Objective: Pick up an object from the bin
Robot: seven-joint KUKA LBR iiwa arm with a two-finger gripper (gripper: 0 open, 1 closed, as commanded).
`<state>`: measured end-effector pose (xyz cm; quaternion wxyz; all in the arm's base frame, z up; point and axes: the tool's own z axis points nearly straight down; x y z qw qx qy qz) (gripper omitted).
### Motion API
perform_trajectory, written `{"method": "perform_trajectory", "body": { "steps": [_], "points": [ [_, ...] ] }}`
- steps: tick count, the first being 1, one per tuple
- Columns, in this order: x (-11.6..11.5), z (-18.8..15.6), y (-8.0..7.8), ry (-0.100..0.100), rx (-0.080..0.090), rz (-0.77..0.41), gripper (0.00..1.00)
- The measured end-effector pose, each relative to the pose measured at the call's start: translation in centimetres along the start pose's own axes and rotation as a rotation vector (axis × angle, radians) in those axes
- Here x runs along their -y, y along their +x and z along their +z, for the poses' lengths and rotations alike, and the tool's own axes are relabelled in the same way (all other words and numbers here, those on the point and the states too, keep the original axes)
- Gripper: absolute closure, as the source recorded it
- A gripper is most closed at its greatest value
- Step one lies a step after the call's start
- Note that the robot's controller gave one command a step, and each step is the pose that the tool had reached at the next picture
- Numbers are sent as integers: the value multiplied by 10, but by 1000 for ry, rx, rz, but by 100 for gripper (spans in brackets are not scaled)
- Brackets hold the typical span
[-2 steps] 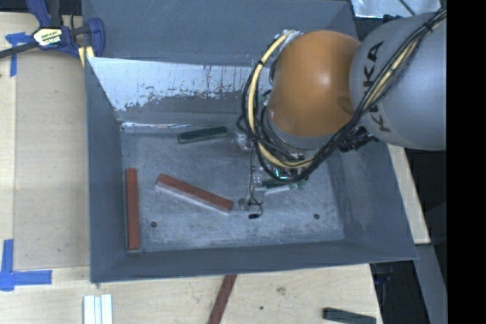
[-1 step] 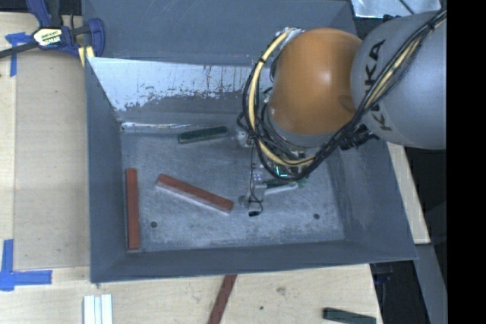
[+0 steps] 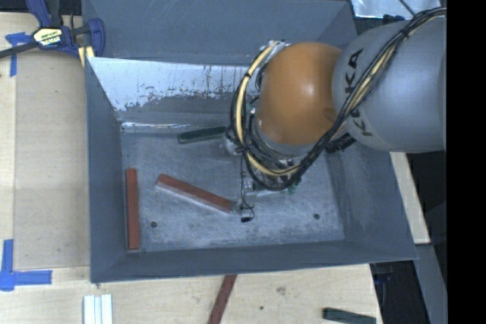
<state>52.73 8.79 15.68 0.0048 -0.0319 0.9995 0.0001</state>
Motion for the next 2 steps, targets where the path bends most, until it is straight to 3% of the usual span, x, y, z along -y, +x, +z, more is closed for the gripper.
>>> {"method": "perform_trajectory", "body": {
  "steps": [1, 2],
  "points": [
    [-19, 58, -28, -1, 1, -14, 0],
    [-27, 86, -5, 0, -6, 136, 0]
  ]
}}
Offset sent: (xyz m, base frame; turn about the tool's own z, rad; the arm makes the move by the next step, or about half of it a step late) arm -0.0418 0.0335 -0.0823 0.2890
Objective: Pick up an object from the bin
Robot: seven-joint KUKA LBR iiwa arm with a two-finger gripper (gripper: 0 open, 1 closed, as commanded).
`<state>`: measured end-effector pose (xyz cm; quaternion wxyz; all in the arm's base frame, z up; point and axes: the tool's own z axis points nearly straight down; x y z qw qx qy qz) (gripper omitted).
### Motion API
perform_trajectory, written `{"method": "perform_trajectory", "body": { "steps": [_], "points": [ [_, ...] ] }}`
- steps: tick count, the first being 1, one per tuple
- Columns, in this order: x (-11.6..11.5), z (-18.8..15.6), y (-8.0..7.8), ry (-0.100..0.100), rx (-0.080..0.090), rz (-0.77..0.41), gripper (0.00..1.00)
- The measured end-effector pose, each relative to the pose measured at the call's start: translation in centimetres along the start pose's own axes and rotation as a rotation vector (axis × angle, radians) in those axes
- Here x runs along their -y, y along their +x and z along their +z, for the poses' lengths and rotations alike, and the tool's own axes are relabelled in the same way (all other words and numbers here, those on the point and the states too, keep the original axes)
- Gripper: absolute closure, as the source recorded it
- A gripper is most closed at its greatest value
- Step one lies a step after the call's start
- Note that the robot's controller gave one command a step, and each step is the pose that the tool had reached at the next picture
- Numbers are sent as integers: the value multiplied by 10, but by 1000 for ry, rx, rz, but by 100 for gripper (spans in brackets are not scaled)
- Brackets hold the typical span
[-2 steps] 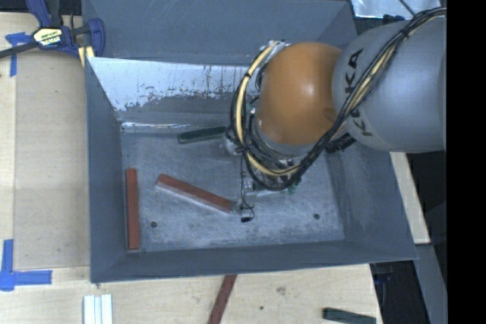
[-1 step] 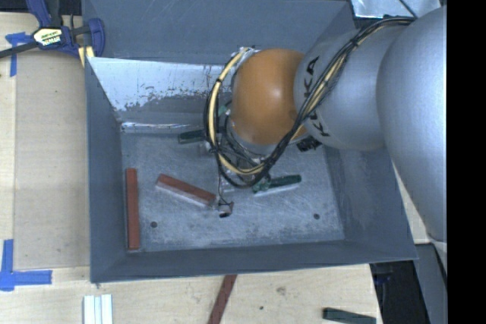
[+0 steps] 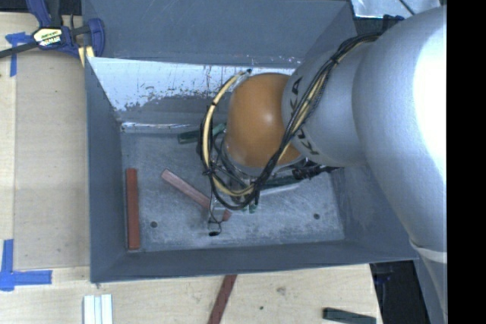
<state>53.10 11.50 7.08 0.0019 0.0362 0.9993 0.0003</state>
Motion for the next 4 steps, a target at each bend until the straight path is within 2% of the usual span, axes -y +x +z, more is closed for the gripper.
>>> {"method": "perform_trajectory", "body": {
  "steps": [1, 2, 3, 4],
  "points": [
    [-59, 0, -5, -2, 1, 23, 100],
    [-59, 0, -5, -2, 1, 23, 100],
    [-52, -22, 2, 1, -4, -11, 100],
    [-51, -183, -18, 0, 0, 2, 100]
  ]
}}
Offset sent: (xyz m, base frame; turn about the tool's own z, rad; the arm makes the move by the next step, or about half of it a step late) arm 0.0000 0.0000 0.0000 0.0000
